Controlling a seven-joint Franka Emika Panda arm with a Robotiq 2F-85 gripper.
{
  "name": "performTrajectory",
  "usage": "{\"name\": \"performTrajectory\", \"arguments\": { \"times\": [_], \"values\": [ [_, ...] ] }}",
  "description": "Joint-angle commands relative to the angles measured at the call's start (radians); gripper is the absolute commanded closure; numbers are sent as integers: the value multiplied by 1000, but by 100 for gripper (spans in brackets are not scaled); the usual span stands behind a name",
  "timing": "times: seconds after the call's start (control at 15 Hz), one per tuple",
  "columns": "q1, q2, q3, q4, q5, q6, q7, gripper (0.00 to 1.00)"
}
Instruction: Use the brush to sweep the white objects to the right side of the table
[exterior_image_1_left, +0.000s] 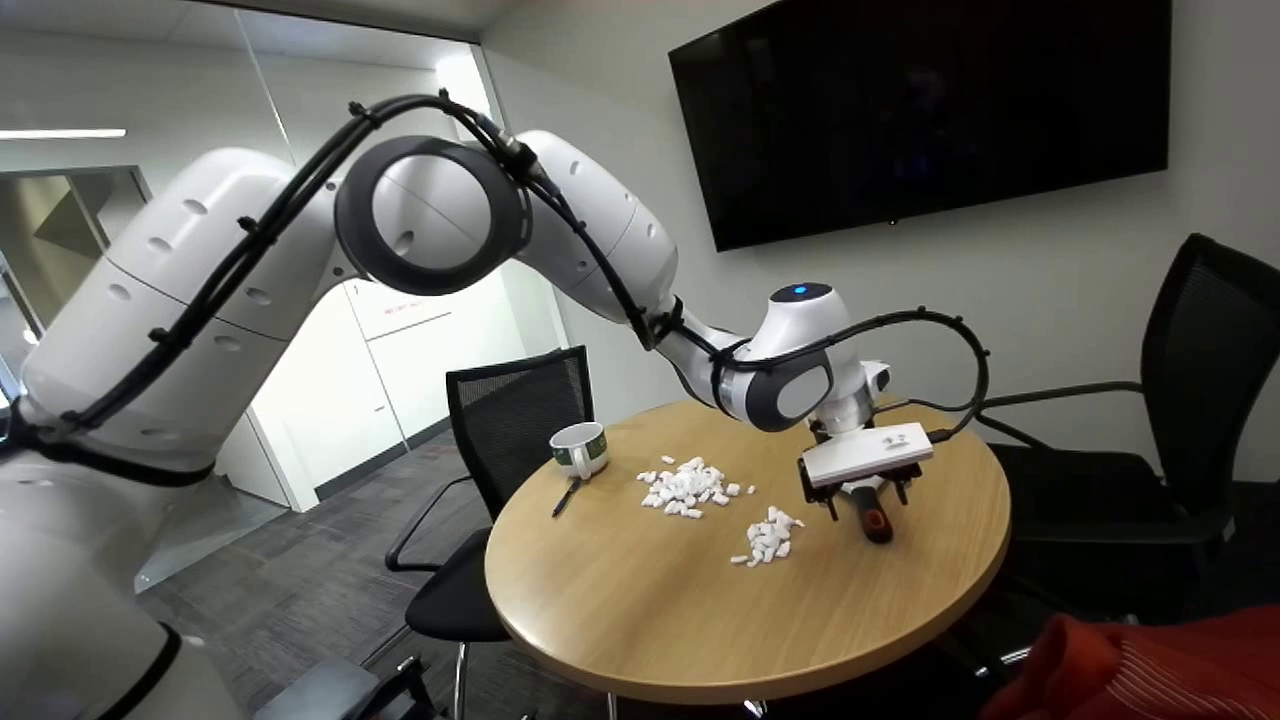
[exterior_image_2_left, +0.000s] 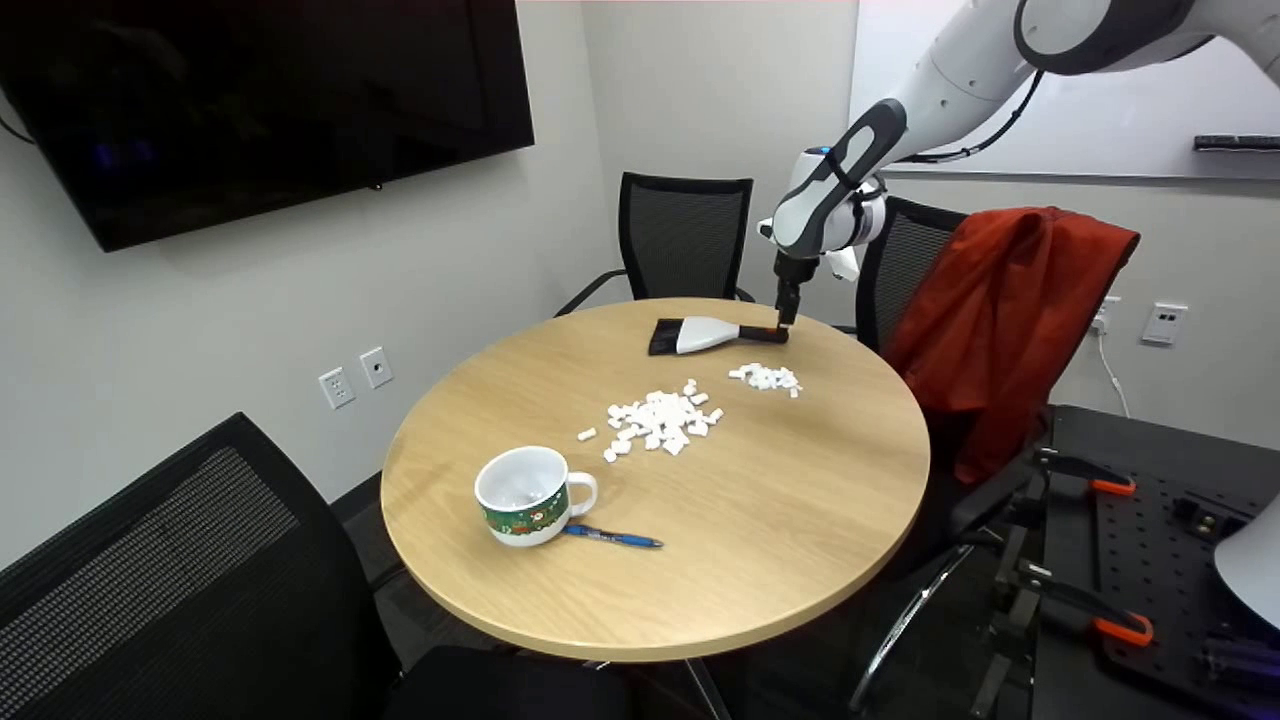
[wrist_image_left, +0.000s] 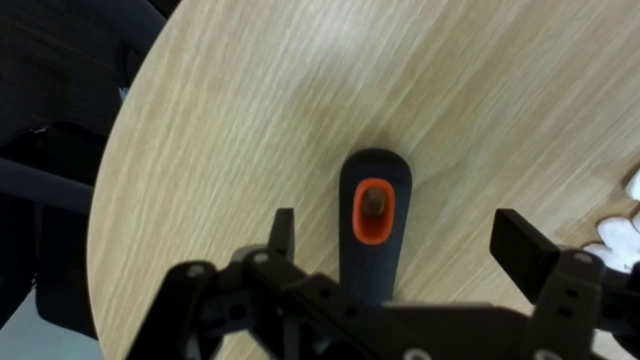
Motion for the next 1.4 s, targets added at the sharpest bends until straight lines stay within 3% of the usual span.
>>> {"name": "performTrajectory", "arguments": {
  "times": [0.0,0.2,0.27,1.33],
  "values": [
    [-74,47,88,36,23,90,-59,0],
    [-130,72,162,54,22,112,-74,0],
    [-99,54,121,27,-3,97,-32,0],
    [-188,119,233,100,10,96,-107,0]
  ]
}}
